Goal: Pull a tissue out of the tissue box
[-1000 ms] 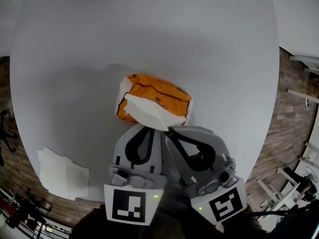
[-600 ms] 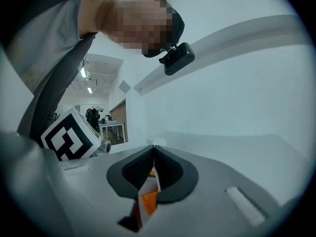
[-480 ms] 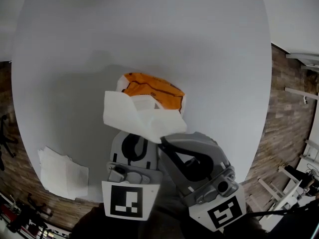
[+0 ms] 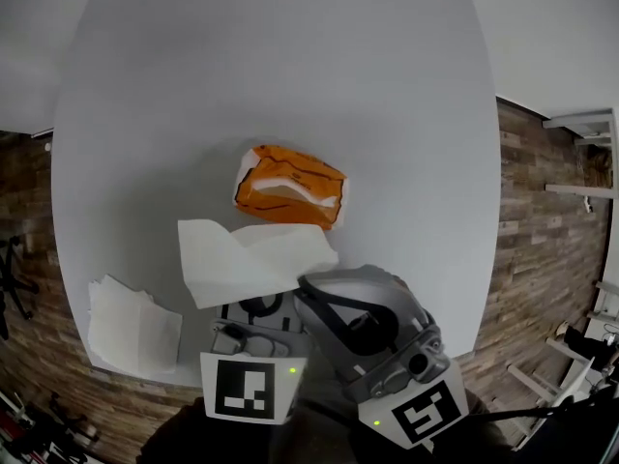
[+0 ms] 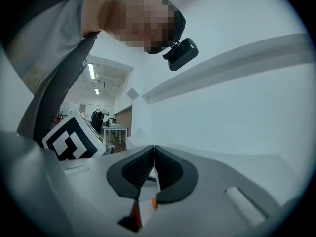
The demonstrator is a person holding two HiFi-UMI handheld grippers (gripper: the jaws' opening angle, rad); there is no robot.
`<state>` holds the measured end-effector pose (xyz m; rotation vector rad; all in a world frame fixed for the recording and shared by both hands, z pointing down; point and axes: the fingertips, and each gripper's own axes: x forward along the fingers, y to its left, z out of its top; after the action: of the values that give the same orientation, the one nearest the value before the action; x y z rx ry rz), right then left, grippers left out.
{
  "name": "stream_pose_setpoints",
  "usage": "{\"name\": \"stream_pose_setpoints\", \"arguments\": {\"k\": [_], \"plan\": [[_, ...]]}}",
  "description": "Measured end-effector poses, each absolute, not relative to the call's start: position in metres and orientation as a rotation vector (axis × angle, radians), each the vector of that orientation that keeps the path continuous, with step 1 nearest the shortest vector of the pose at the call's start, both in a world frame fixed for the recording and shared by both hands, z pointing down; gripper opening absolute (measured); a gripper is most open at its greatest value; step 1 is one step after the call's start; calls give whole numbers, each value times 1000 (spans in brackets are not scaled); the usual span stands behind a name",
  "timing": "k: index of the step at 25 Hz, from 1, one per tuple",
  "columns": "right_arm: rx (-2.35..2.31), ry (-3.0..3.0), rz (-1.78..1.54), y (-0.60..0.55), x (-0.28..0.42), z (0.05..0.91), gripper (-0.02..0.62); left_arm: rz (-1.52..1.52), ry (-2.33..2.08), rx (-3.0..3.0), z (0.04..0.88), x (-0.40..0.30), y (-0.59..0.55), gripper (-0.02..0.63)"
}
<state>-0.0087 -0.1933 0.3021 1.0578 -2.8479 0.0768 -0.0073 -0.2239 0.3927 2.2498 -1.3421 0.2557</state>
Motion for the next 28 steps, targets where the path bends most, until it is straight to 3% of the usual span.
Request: {"name": "stream_pose_setpoints", "arguments": {"k": [19, 28], "plan": [[918, -2973, -78, -72, -59, 221, 8, 99, -1552, 2363, 287, -46, -99, 0], [764, -3025, 15, -39, -127, 225, 8, 82, -1799, 2143, 280, -140, -39, 0]]}}
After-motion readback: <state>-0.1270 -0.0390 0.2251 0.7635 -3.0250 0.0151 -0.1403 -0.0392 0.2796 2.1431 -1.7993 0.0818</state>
